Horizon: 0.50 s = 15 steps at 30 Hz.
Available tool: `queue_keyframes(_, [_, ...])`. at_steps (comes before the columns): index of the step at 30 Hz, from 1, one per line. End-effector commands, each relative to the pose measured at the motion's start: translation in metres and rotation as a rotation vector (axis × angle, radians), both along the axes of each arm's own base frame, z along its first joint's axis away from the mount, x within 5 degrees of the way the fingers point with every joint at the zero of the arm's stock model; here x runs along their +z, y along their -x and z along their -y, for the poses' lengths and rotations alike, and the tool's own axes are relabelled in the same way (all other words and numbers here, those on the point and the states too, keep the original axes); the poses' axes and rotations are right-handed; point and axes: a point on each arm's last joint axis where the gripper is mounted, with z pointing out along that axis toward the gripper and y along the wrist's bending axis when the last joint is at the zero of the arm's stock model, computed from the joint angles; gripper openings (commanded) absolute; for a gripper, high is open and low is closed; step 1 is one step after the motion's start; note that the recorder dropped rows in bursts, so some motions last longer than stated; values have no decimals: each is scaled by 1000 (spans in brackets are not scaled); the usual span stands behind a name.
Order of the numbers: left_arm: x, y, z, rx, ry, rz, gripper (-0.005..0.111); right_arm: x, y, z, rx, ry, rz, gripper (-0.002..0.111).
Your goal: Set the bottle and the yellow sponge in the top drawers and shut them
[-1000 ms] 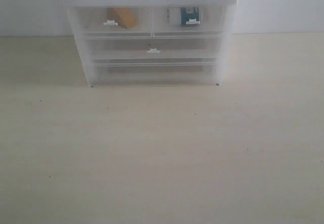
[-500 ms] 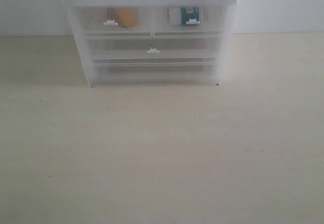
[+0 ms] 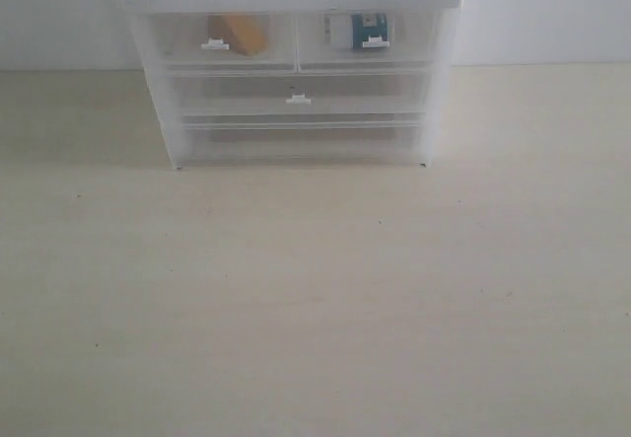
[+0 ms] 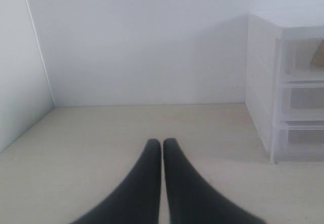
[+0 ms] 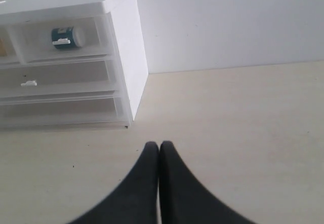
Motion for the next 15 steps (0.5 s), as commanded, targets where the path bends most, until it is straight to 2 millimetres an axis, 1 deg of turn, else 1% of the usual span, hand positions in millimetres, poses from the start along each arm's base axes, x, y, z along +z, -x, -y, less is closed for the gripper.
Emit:
queue_keyframes(1, [3, 0, 1, -9, -3, 22, 4, 1, 0, 0, 1, -4, 11, 0])
queue_keyframes(5, [-3, 0, 1, -15, 7, -36, 4, 1, 0, 0, 1, -4, 11, 0])
queue_keyframes(15, [-2, 0, 1, -15, 6, -31, 4, 1, 0, 0, 1, -4, 11, 0])
